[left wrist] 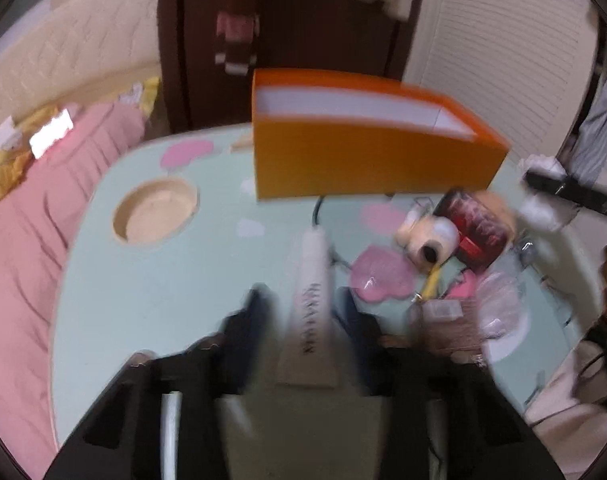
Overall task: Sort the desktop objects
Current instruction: 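Drop the tube into the box with the left gripper while the right carries the tissue over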
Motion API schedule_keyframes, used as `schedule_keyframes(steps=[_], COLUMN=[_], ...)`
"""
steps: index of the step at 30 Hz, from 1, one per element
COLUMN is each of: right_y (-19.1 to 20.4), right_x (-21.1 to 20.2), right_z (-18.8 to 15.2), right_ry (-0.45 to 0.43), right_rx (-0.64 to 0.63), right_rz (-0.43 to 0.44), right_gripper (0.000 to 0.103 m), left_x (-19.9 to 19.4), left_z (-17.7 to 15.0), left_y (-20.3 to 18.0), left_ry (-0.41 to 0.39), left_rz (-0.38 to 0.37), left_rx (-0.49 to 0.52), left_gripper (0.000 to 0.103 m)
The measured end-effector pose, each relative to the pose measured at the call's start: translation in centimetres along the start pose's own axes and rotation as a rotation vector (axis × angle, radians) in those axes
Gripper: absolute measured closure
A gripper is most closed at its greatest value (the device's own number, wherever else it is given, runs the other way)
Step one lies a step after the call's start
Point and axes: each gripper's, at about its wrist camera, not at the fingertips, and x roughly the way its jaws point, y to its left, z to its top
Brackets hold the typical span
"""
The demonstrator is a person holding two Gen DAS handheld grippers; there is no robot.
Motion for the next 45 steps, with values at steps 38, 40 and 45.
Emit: schedule_keyframes(steps=[38, 40, 45], right_y=[3.4, 3.3, 1.7], right_x=[8.7, 8.9, 9.7], right_z=[7.2, 7.3, 8.1], right_ry=[0.053, 0.051, 0.038], right_rx=[-0.006, -0.009, 0.016], right_rz=[0.084, 0.076, 0.035], right_gripper=[0.068, 0.068, 0.068], left_x=[3.7, 3.6, 3.5], left_z=[11.0, 10.9, 10.7], left_y=[-0.4, -0.1, -0.1], left_ry=[-0.113, -0.113, -0.114], left_rz=[-0.162, -0.164, -0.146], left_rx=[-0.122, -0.133, -0.125], left_gripper=[0.059, 0.059, 0.059])
